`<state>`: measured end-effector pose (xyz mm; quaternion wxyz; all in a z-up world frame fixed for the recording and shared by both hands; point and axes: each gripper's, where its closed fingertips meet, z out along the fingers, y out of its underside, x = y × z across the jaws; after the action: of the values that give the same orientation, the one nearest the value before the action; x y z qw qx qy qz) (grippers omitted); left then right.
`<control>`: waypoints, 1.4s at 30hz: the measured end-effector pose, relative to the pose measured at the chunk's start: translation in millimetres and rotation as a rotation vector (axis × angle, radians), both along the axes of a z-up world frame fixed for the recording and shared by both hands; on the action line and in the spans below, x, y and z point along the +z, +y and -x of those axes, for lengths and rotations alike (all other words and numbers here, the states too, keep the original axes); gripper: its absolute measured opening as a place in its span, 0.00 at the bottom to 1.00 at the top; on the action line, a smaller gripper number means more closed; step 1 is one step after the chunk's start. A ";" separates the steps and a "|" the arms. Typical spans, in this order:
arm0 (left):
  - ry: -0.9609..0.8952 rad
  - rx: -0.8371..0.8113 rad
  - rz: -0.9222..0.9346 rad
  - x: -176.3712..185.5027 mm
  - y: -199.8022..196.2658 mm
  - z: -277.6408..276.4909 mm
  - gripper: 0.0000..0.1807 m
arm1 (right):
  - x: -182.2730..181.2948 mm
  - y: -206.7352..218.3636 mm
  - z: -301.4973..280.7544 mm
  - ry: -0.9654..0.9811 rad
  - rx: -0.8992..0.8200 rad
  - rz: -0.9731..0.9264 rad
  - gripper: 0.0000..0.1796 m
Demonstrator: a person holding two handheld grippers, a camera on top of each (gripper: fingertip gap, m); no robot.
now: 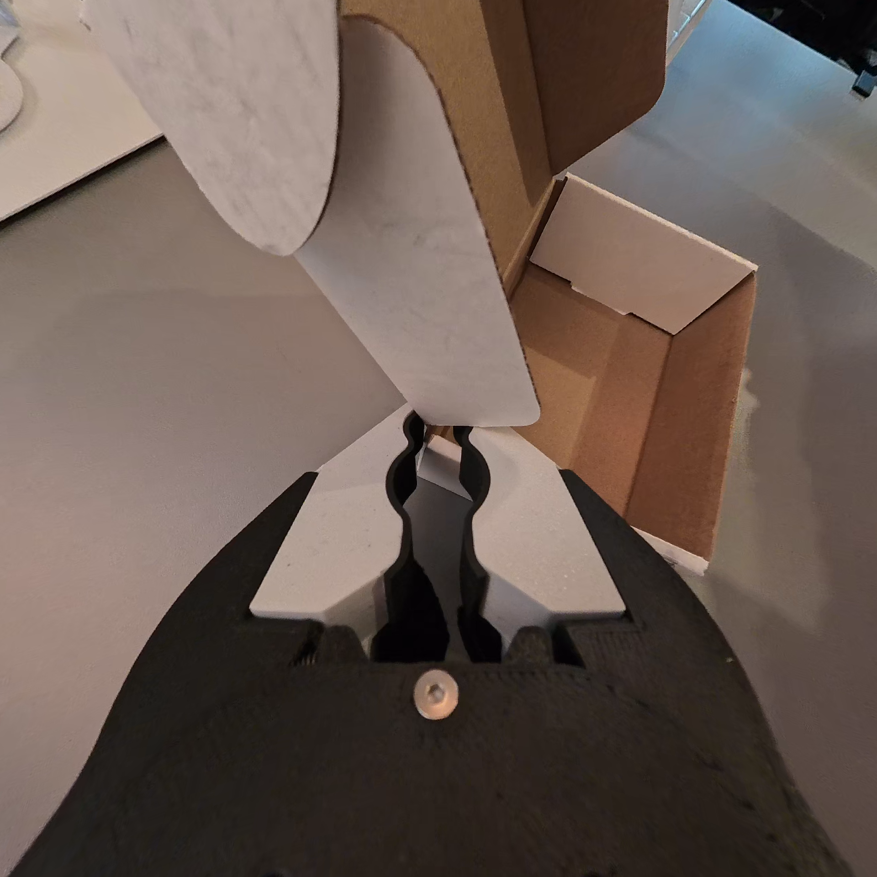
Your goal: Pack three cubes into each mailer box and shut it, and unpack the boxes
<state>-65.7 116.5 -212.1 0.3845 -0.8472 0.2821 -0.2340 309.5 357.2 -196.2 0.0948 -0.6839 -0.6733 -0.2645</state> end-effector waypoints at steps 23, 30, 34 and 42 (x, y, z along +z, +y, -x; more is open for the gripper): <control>0.083 -0.042 -0.142 10.3 3.8 4.5 0.11 | 68.0 -197.2 278.5 1.390 -0.015 0.460 0.46; 0.073 -0.030 -0.166 12.5 7.7 3.4 0.12 | 67.4 -199.3 278.5 1.474 0.031 0.289 0.17; -0.002 -0.006 -0.153 21.7 7.7 1.3 0.20 | 65.7 -202.8 275.7 1.442 0.052 0.148 0.10; -0.035 0.023 -0.240 37.2 6.7 -0.3 0.31 | 58.3 -227.1 275.1 1.366 0.149 -0.078 0.10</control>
<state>-65.4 123.2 -174.8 0.4907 -0.7941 0.2915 -0.2090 34.3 130.1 -137.8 0.5406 -0.6452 -0.4977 0.2090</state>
